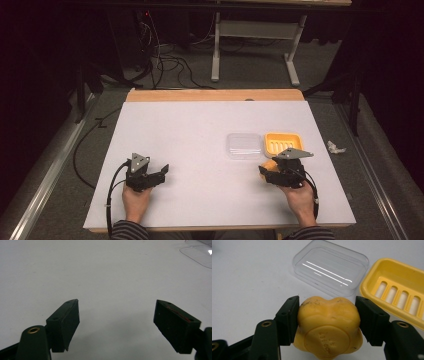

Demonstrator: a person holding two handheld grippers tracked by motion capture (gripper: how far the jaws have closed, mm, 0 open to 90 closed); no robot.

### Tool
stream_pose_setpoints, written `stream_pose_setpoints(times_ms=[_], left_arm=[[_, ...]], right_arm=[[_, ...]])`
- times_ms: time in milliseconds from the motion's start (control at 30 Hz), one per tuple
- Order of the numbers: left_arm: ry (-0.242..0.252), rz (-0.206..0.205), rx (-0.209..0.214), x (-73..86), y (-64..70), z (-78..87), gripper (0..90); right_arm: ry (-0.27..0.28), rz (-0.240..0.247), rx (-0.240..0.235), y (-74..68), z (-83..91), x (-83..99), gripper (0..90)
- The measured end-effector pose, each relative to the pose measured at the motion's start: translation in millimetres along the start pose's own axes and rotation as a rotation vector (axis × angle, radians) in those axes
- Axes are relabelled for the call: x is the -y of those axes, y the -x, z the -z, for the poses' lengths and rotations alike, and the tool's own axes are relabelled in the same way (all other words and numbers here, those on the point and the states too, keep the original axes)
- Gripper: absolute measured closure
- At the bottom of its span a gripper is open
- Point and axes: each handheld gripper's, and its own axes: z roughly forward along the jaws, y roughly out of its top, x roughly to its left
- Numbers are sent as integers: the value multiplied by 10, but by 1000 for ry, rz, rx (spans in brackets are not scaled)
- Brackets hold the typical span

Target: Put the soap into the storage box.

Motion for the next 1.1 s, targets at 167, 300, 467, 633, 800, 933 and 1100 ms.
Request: stream_pose_setpoints(times_ms=[167,300,467,633,800,933,1100], left_arm=[[0,-11,2,5,4,4,214],[2,-10,5,6,9,6,214],[1,-14,6,8,9,10,214],[-1,-13,6,7,9,9,213],[0,-16,7,10,11,9,213],[-2,-6,-1,5,6,-2,215],[5,-5,-2,6,11,-1,214]], right_arm=[[13,-7,8,65,64,-31,390],[22,-4,26,141,114,-60,390],[30,-9,48,245,167,-93,391],[29,-19,62,314,211,-133,390],[23,-25,74,402,196,-171,390],[24,-39,76,488,181,-210,390],[9,-47,91,562,195,-250,390]])
